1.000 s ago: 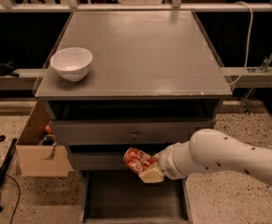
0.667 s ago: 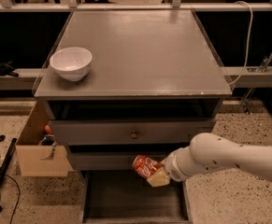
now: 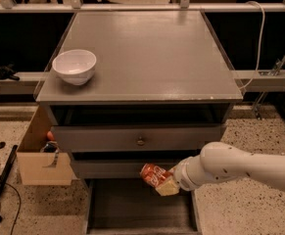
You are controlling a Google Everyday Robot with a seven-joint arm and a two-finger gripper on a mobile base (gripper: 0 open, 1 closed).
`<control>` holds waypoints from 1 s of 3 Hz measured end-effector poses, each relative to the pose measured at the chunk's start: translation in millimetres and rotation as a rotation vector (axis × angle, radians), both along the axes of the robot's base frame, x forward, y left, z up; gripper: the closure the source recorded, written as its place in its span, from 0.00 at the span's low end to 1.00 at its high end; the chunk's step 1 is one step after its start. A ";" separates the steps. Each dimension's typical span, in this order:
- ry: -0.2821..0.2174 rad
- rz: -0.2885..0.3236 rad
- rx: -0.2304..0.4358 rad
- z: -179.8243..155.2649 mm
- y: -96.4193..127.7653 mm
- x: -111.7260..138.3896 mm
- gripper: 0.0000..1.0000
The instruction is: Place coke can into bottom drawer
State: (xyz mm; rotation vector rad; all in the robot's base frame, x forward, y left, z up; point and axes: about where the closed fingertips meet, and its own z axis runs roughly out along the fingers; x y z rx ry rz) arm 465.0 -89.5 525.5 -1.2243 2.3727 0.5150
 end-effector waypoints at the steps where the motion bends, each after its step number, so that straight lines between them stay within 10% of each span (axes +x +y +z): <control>1: -0.028 0.026 0.051 -16.9 -4.6 9.6 1.00; 3: -0.079 0.122 0.103 -26.2 -1.9 15.4 1.00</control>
Offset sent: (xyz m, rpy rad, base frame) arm 0.0202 -0.0026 -0.0319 0.1432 -0.1251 0.1991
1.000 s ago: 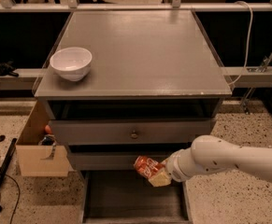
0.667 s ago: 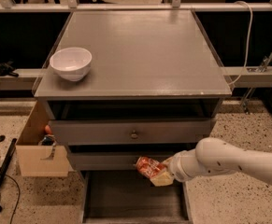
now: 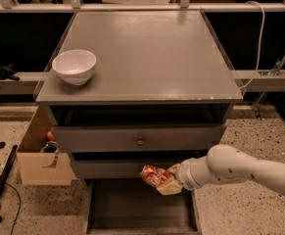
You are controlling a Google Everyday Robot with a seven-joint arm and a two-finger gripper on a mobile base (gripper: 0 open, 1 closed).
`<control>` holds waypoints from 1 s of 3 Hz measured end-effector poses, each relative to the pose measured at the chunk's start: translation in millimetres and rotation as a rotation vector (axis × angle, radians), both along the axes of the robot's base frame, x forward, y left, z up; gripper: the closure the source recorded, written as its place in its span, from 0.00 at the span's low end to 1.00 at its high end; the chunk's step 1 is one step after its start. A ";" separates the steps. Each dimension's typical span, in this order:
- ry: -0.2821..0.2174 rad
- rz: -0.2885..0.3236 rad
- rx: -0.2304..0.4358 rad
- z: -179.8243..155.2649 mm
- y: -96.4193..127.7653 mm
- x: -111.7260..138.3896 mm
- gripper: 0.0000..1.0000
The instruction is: Place coke can into bottom drawer
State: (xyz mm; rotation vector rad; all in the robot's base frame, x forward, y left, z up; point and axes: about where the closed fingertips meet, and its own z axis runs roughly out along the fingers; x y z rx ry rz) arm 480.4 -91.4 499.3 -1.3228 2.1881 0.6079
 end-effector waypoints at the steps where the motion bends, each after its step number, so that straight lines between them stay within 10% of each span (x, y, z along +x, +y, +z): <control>1: 0.005 -0.019 0.017 -10.3 -6.5 -7.5 1.00; 3: 0.006 0.001 0.092 -54.0 10.8 -42.5 1.00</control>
Offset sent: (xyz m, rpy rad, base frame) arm -0.0382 -0.0077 -0.0480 0.0908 0.0062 -0.0373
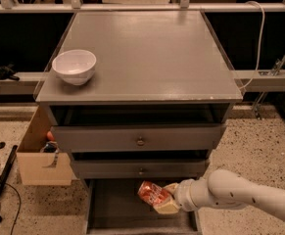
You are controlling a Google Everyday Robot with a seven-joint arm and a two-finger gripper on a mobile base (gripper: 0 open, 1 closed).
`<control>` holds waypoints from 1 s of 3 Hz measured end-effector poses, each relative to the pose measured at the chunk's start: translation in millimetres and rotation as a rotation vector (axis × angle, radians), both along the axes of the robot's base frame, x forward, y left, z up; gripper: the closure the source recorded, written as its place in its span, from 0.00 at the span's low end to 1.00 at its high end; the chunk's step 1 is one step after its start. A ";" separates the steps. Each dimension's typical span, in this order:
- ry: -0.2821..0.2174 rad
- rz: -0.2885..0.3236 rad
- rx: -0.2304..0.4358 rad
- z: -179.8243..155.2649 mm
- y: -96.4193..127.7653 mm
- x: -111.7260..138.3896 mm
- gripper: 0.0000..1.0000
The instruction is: Place coke can into bottom drawer
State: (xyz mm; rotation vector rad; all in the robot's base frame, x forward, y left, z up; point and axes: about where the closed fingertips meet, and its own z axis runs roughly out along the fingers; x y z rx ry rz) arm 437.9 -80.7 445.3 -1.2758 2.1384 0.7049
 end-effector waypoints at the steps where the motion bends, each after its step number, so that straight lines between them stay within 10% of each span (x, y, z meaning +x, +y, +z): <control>1: 0.051 0.024 0.047 -47.8 27.8 -19.1 1.00; 3: 0.054 0.058 0.057 -65.3 41.1 -19.1 1.00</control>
Offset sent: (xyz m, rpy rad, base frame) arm -0.0127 0.0215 -0.0362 0.0329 0.0315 0.0209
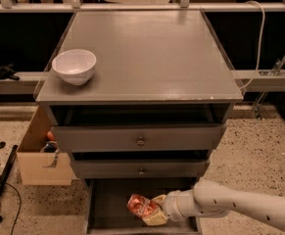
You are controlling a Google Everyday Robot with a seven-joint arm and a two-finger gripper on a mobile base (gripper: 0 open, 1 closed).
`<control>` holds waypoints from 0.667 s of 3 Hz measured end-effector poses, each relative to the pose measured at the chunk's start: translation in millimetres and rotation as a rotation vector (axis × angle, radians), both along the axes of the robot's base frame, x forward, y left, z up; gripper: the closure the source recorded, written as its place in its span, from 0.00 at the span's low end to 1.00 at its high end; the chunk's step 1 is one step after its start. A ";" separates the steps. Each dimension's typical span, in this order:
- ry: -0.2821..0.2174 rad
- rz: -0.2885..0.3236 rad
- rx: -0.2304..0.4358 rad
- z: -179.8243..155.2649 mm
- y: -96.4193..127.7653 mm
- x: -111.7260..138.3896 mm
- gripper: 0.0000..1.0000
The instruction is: Place coke can into bottom drawer
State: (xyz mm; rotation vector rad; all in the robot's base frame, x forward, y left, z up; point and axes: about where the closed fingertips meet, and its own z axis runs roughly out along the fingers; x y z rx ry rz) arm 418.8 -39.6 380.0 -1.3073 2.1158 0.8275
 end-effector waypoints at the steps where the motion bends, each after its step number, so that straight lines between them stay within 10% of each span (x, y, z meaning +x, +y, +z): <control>1: 0.007 0.021 0.015 -24.6 5.8 3.0 1.00; 2: 0.012 0.034 0.018 -48.9 6.9 11.5 1.00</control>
Offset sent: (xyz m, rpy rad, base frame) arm 0.0247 0.0048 -0.0772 0.0182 0.0136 0.0437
